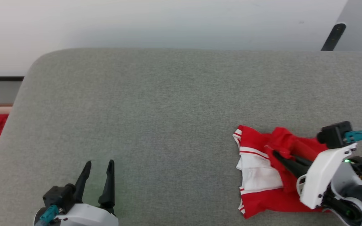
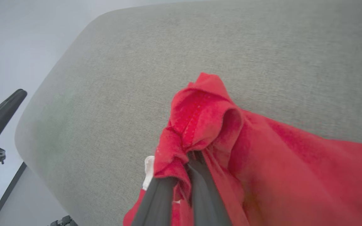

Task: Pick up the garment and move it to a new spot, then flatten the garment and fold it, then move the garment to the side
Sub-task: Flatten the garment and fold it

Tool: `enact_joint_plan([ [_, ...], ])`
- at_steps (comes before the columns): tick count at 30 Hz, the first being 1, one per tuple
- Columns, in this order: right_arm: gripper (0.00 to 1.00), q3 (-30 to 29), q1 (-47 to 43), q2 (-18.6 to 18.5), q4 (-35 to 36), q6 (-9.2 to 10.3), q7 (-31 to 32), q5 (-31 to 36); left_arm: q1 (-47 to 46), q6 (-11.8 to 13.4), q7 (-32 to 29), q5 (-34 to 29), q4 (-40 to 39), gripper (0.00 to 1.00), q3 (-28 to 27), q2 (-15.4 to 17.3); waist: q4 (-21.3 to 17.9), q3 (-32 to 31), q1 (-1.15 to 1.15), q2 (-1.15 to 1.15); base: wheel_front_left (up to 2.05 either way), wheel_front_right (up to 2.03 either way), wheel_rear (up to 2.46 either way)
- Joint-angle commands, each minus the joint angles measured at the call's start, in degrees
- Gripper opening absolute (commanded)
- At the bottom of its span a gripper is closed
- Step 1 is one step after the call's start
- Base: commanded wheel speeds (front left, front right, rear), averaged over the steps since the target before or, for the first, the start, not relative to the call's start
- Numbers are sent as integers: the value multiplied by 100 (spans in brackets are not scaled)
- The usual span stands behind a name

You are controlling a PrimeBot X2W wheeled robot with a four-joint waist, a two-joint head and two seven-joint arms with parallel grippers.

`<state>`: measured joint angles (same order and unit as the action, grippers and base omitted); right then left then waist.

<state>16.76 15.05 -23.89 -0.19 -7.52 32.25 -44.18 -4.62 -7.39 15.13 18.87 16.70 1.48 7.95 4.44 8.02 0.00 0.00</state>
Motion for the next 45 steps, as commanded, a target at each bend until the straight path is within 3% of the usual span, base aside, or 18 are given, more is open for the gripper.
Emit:
enact_joint_plan([
  [1,0,73,89,70,-21,6,-7,58,64,-15,-3,60,11,100,-15,-8,86,16,0,0,0,0,0],
  [14,0,725,492,416,-985,5,-525,399,20,-15,-3,143,83,100,28,-78,368,65,0,0,0,0,0],
  [15,7,751,519,424,-1039,5,-568,398,18,-15,-3,155,80,100,27,-82,372,68,0,0,0,0,0],
  [18,49,864,580,444,-1149,5,-666,331,43,-15,-3,171,69,100,-10,-86,354,66,0,0,0,0,0],
  [19,96,874,586,454,-1174,5,-695,299,57,-15,-3,185,66,100,-33,-92,340,61,0,0,0,0,0],
  [20,100,880,606,453,-1196,5,-730,280,69,-15,-3,183,67,100,-52,-97,319,52,0,0,0,0,0],
  [33,100,834,758,103,-1088,6,-1369,81,-41,-15,-3,281,14,100,-35,-3,-158,-79,0,0,0,0,0],
  [45,100,89,509,-235,-1363,5,-2296,86,-97,-15,-3,424,141,100,36,58,-646,-218,0,0,0,0,0],
])
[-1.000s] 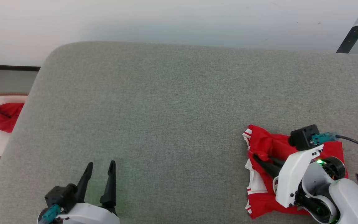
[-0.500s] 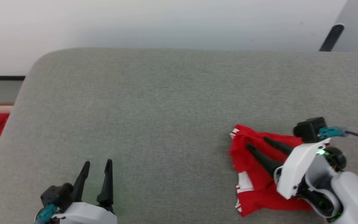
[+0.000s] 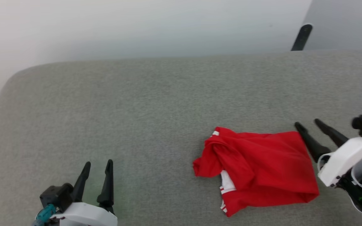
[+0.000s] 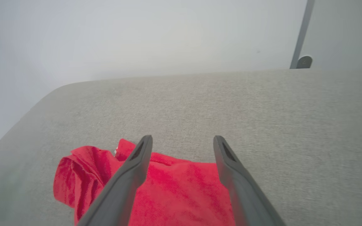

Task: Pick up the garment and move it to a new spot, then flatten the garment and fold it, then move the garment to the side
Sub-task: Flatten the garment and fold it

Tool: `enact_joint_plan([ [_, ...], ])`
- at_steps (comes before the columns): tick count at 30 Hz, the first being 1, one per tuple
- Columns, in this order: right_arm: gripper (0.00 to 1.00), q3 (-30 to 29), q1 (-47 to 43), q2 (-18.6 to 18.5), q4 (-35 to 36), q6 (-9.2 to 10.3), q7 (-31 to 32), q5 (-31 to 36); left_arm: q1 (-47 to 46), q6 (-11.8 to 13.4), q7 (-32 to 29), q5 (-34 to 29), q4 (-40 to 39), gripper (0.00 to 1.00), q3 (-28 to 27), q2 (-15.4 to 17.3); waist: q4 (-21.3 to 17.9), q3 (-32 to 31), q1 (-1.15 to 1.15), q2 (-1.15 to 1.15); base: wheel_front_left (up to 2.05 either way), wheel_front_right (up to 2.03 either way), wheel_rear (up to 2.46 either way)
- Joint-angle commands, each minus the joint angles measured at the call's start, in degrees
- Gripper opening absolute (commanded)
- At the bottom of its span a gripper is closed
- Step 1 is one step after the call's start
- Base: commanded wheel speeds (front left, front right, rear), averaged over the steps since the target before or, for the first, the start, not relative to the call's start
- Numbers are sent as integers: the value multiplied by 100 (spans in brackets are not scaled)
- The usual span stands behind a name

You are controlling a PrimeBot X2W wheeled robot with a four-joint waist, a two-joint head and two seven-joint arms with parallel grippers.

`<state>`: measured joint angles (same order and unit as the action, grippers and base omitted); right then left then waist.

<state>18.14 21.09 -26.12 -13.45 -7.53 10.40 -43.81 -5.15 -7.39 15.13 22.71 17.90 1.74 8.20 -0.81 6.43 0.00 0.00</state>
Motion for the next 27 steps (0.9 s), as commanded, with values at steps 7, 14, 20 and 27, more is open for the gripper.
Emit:
enact_joint_plan([
  [7,100,-304,-351,-25,-214,6,-937,224,-13,-15,-3,103,35,100,65,111,-336,-167,0,0,0,0,0],
  [14,100,-487,-632,11,-144,6,-1606,223,152,-15,-3,57,-172,100,18,154,-417,-300,0,0,0,0,0],
  [20,100,-524,-901,49,-67,7,-2004,331,462,-15,-3,-13,-479,100,-121,221,-477,-466,0,0,0,0,0],
  [27,100,-705,-1200,227,-63,6,-2166,396,869,-8,-3,-196,-850,100,-304,137,-401,-538,0,0,0,0,0],
])
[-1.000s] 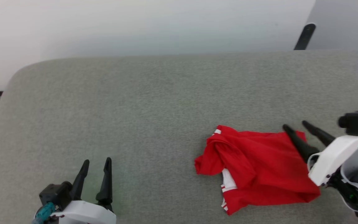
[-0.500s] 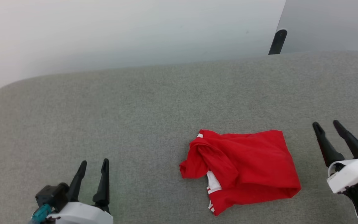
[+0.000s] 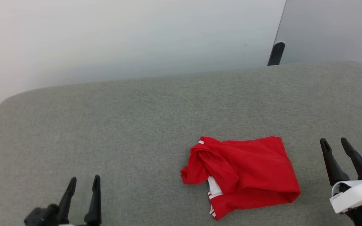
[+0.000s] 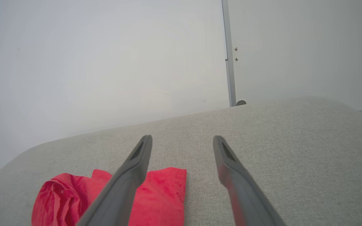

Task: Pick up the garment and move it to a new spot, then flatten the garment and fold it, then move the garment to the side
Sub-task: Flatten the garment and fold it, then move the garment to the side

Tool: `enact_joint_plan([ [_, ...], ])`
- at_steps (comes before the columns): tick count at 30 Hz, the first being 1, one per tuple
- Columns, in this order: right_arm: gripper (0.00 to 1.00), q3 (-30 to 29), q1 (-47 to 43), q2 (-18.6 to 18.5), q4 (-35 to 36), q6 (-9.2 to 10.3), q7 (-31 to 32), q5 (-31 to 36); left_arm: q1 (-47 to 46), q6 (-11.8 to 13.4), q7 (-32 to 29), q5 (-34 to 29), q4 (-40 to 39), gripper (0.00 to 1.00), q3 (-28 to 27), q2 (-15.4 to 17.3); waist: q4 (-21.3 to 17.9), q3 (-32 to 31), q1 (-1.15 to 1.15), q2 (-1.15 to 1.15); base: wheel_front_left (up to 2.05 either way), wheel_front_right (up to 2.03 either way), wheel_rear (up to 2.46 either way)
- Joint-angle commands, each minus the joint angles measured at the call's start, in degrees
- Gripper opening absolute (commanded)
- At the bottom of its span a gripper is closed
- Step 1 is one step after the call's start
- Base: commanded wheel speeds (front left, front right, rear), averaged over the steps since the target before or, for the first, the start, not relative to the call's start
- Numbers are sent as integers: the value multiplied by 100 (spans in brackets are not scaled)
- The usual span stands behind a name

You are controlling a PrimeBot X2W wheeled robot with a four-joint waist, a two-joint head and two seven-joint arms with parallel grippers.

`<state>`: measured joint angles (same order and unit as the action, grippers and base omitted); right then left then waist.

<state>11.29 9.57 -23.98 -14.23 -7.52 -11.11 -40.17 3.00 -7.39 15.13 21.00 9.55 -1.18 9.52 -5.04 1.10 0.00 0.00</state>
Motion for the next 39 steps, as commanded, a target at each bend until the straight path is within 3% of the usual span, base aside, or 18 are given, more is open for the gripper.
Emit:
enact_joint_plan([
  [1,100,-61,-88,32,15,5,-46,62,114,0,-3,-62,-60,100,-18,-8,43,-5,0,0,0,0,0],
  [11,100,-334,-372,248,105,5,-155,272,418,34,-3,-234,-260,100,-108,-71,188,32,0,0,0,0,0],
  [27,100,-383,-390,304,216,5,11,353,348,19,-3,-296,-336,100,-147,-146,243,64,0,0,0,0,0],
  [32,100,-7,37,184,199,5,662,500,242,14,-3,-252,-326,100,-168,-194,246,171,0,0,0,0,0],
  [39,100,474,856,-39,-154,6,2474,786,-36,-4,-3,-249,-238,100,-65,-224,427,375,0,0,0,0,0],
])
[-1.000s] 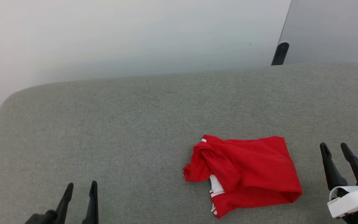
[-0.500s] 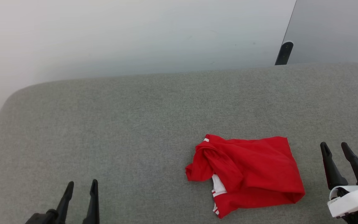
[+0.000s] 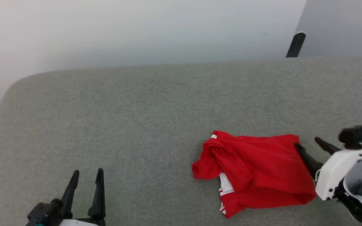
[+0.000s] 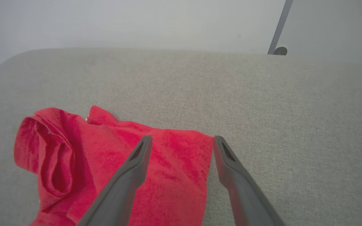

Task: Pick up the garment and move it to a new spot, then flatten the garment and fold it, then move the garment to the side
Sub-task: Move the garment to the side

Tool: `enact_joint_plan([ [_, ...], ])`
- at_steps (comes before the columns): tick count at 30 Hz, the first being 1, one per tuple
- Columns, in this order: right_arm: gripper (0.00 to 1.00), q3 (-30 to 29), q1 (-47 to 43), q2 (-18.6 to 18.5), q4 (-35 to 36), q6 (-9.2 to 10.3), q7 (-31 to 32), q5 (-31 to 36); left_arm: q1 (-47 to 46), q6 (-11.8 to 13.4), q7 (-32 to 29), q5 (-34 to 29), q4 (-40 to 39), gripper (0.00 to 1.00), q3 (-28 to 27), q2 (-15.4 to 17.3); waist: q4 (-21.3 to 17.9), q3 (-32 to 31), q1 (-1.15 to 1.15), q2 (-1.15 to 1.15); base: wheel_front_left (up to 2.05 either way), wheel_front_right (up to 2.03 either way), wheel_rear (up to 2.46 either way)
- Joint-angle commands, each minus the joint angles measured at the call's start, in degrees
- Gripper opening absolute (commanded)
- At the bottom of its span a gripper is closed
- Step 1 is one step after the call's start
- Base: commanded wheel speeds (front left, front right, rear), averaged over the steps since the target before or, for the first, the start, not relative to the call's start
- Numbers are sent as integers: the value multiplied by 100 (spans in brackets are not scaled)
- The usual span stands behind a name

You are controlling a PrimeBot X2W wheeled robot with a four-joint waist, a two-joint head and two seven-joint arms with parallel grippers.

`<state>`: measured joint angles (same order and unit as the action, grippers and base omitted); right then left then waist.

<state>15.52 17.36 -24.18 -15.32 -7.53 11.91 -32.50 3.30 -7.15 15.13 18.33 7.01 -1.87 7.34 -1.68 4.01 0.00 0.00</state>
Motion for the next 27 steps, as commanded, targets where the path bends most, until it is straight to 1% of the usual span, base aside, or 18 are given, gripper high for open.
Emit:
enact_joint_plan([
  [1,100,155,152,-72,-91,7,524,27,-101,-31,-3,20,30,100,11,-11,128,114,0,0,0,0,0],
  [4,100,451,294,-304,-178,7,1603,-10,-197,-25,-3,-4,84,100,58,-24,241,197,0,0,0,0,0],
  [6,100,325,360,-359,-193,7,2090,-68,-264,-28,-3,-16,109,100,83,-38,311,259,0,0,0,0,0],
  [8,100,154,357,-363,-185,7,2423,-16,-299,-30,-3,2,116,100,79,-63,368,337,0,0,0,0,0],
  [10,100,-10,335,-359,-146,7,2656,46,-343,-33,-3,10,114,100,76,-86,415,416,0,0,0,0,0],
  [16,100,-375,165,-175,-75,7,3141,225,-512,-38,-3,6,129,100,105,-120,519,678,0,0,0,0,0],
  [20,100,-485,49,-40,-142,7,3309,311,-662,-40,-3,15,161,100,180,-136,567,833,0,0,0,0,0],
  [22,100,-537,-11,63,-177,7,3287,281,-715,-41,-3,26,182,100,217,-133,572,876,0,0,0,0,0],
  [23,74,-577,-29,117,-190,7,3247,255,-736,-37,-3,30,198,100,232,-129,570,891,0,0,0,0,0],
  [24,74,-577,-29,117,-190,7,3247,255,-736,-37,-3,30,198,100,232,-129,570,891,0,0,0,0,0],
  [26,13,-656,-52,263,-198,7,3095,204,-783,-38,-3,46,227,100,243,-104,529,899,0,0,0,0,0],
  [27,13,-656,-52,263,-198,7,3095,204,-783,-38,-3,46,227,100,243,-104,529,899,0,0,0,0,0],
])
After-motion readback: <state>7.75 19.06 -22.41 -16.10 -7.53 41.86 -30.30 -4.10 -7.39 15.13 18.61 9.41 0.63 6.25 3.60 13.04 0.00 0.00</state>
